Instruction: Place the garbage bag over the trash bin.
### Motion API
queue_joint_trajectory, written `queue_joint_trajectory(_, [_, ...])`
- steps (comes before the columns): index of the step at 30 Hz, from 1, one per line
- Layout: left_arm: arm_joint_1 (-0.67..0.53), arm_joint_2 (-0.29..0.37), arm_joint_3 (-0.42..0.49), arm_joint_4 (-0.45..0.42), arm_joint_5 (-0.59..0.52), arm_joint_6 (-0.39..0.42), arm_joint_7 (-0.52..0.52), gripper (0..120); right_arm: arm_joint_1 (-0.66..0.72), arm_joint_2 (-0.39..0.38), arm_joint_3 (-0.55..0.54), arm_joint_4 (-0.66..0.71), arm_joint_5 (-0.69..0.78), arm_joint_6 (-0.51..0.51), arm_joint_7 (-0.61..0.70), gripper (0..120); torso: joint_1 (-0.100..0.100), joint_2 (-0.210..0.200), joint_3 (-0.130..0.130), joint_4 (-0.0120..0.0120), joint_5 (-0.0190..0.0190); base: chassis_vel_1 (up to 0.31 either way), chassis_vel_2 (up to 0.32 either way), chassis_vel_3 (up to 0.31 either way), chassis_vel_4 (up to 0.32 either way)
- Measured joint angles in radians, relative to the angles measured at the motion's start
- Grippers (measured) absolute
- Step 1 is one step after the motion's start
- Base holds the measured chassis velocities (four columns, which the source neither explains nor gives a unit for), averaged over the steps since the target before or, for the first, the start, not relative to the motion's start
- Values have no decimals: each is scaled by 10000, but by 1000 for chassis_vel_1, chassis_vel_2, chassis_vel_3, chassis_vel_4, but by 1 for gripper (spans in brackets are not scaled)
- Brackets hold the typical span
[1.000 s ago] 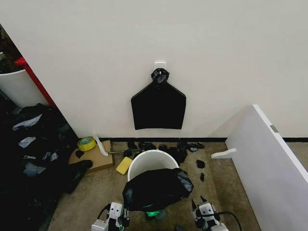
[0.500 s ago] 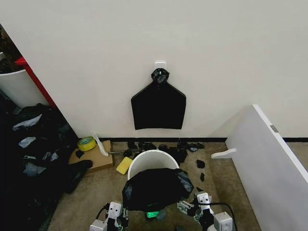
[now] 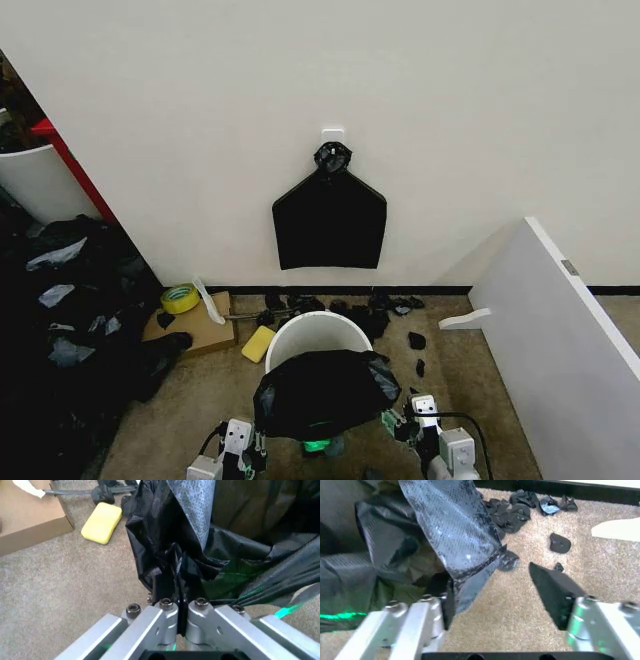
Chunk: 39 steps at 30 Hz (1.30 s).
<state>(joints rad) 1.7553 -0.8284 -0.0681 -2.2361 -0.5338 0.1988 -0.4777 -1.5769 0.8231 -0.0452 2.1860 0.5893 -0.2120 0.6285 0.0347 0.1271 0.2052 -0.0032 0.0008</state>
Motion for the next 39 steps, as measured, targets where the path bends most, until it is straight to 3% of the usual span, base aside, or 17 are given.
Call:
queue_joint_trajectory(3, [-13, 5, 2, 5, 0, 0, 0, 0, -4, -33, 5, -58, -106, -90, -11, 43, 0, 0, 0, 0, -1, 0, 0, 0, 0])
queue_joint_trajectory(6, [-40, 6, 2, 112, 13, 0, 0, 0, 28, 27, -72, -356, -673, -400, -15, 27, 0, 0, 0, 0, -1, 0, 0, 0, 0])
queue_joint_trajectory(14, [-69, -60, -29, 393, 97, -66, 2, 0, 267, 154, -160, -1136, -2642, -617, -321, 0, 0, 0, 0, 0, 0, 0, 0, 0, 0])
queue_joint_trajectory(21, [-485, -351, 27, 1076, 114, -259, 21, 0, 360, 282, -164, -1621, -4094, -256, -678, 0, 0, 0, 0, 0, -1, 0, 0, 0, 0])
queue_joint_trajectory(28, [-835, -695, 107, 1638, 224, -493, 159, 0, 284, 354, 234, -2260, -6562, 1069, -1428, 0, 0, 0, 0, 0, 0, 0, 0, 0, 0])
queue_joint_trajectory(33, [-801, -778, 177, 1690, 460, -853, 470, 0, 85, 253, 475, -2240, -6958, 1649, -1619, 0, 0, 0, 0, 0, 0, 0, 0, 0, 0])
queue_joint_trajectory(39, [-386, -557, -30, 1251, 1047, -1029, 602, 19, -528, -206, 776, -1678, -7031, 1890, -1633, 21, 0, 1, -1, 0, 0, 0, 0, 0, 0])
